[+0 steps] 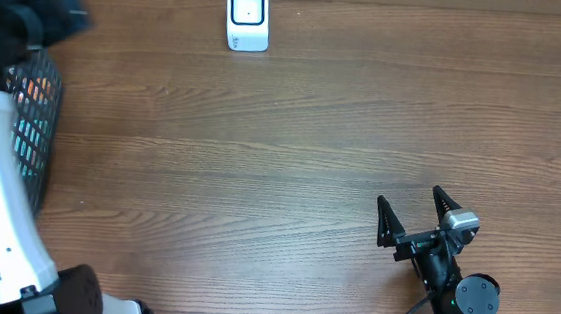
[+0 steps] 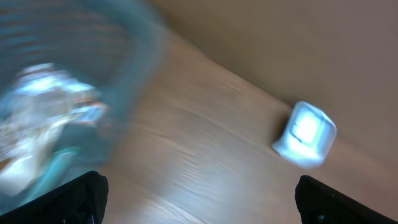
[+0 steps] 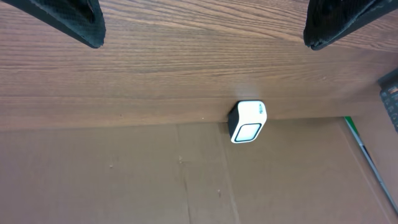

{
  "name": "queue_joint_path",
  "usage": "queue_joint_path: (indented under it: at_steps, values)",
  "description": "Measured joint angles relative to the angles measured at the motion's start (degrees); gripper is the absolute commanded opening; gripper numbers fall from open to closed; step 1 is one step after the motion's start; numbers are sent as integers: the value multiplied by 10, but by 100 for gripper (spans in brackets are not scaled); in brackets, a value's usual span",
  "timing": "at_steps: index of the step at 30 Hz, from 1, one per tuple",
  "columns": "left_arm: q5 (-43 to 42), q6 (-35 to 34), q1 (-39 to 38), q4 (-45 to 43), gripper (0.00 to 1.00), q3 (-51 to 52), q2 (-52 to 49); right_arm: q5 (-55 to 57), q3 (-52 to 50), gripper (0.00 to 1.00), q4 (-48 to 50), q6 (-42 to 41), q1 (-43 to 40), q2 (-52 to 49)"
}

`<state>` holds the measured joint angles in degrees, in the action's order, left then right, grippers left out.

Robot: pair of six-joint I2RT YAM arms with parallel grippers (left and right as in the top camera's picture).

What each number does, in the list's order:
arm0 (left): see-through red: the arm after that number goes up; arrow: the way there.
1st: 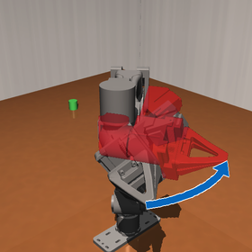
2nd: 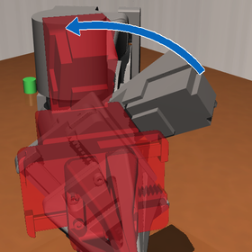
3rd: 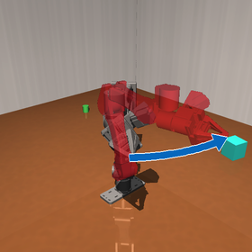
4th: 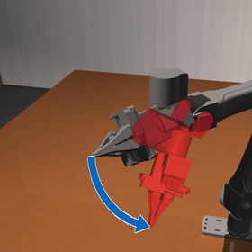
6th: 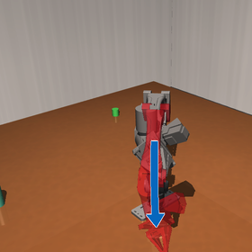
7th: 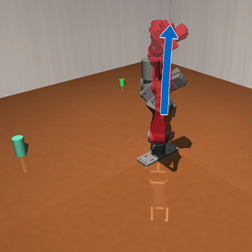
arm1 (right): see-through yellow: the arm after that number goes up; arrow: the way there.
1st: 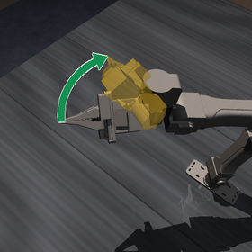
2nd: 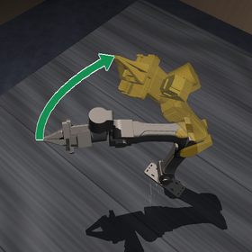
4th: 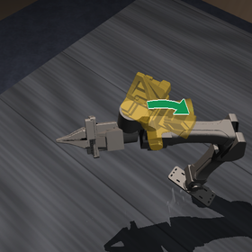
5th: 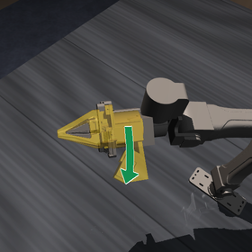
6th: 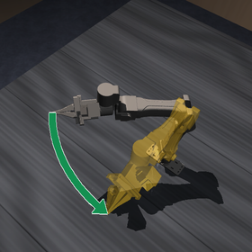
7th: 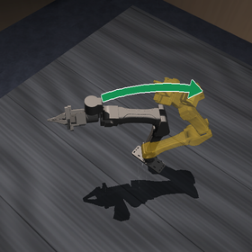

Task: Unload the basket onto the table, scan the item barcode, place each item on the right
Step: 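Reach the left gripper into the basket and grasp the green-lidded jar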

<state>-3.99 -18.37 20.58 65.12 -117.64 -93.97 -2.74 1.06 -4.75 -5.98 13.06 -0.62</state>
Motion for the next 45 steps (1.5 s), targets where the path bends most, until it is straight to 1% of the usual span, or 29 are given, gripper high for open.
queue_joint_path:
  at_steps: [4,7,11,16,18,22,26,32,40,45]
  values:
    - [24,-50,110,4,100,-1,-6,0,0,100,0,0,0,0]
    - [40,-62,158,19,100,-2,-19,0,0,100,0,0,0,0]
    - [69,-63,198,42,98,-2,-53,0,0,100,0,0,0,0]
    - [101,-61,229,65,95,-3,-113,0,0,100,0,0,0,0]
    - [104,-59,238,68,100,-3,-134,0,0,100,0,0,0,0]
    - [120,-55,253,72,100,-3,-184,0,0,100,0,0,0,0]
    - [153,-54,259,74,100,-3,-219,0,0,100,0,0,0,0]
    - [187,-50,267,70,100,-3,-255,0,0,100,0,0,0,0]
    - [197,-27,294,69,100,-3,-288,0,0,100,0,0,0,0]
    - [197,-18,308,54,100,1,-290,0,0,100,0,0,0,0]
